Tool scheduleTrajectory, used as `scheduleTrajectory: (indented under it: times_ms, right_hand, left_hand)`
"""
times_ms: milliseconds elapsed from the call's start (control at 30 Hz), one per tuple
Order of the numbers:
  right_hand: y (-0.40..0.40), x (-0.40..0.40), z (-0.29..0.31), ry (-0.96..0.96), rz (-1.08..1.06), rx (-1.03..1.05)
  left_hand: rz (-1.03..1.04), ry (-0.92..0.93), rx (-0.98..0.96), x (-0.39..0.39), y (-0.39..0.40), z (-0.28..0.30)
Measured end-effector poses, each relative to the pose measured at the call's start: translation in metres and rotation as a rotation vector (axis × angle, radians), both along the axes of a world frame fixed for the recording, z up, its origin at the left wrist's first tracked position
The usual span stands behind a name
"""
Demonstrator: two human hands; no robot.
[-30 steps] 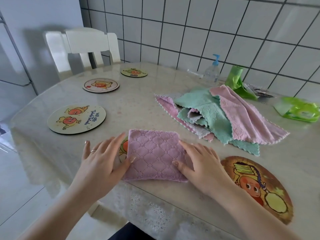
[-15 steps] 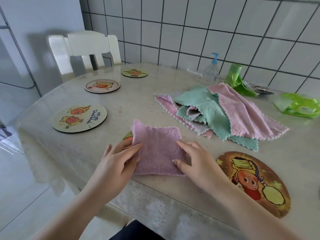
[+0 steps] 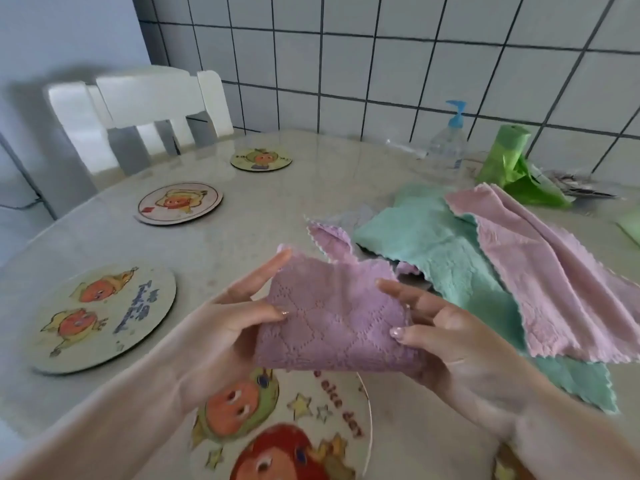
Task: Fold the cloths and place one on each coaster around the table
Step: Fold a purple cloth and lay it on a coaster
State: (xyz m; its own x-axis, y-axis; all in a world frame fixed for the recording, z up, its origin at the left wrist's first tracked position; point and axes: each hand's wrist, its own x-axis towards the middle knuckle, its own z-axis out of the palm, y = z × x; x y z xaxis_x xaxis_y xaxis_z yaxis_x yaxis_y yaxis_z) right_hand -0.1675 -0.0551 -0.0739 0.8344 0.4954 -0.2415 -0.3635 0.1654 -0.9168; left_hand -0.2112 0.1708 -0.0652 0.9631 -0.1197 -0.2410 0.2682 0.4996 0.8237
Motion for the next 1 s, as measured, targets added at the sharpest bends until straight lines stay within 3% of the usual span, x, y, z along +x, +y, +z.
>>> scheduleTrajectory:
  times_ms: [100, 333, 533, 767, 1000]
  right_hand:
    - [0.006, 0.034, 0.006, -0.017, 0.098, -0.100]
    - [0.060, 0.096, 0.030, -0.423, 0.095, -0.458]
    - [0.124, 0.150, 0.049, -0.479, 0.083, -0.538]
    - [0.209, 0.222, 0.041, -0.469, 0.147, -0.711]
    - [0.269, 0.303, 0.028, -0.397, 0.122, -0.758]
  left_hand:
    - [0.002, -0.004, 0.039, 0.035, 0.011, 0.000]
    - [0.147, 0.092, 0.025, 0.088, 0.044, 0.017]
    - [0.171, 0.123, 0.130, 0.148, 0.109, 0.042]
    - [0.070, 0.000, 0.786, 0.246, 0.205, 0.038]
    - [-0.148, -0.067, 1.021, 0.353, 0.256, 0.036]
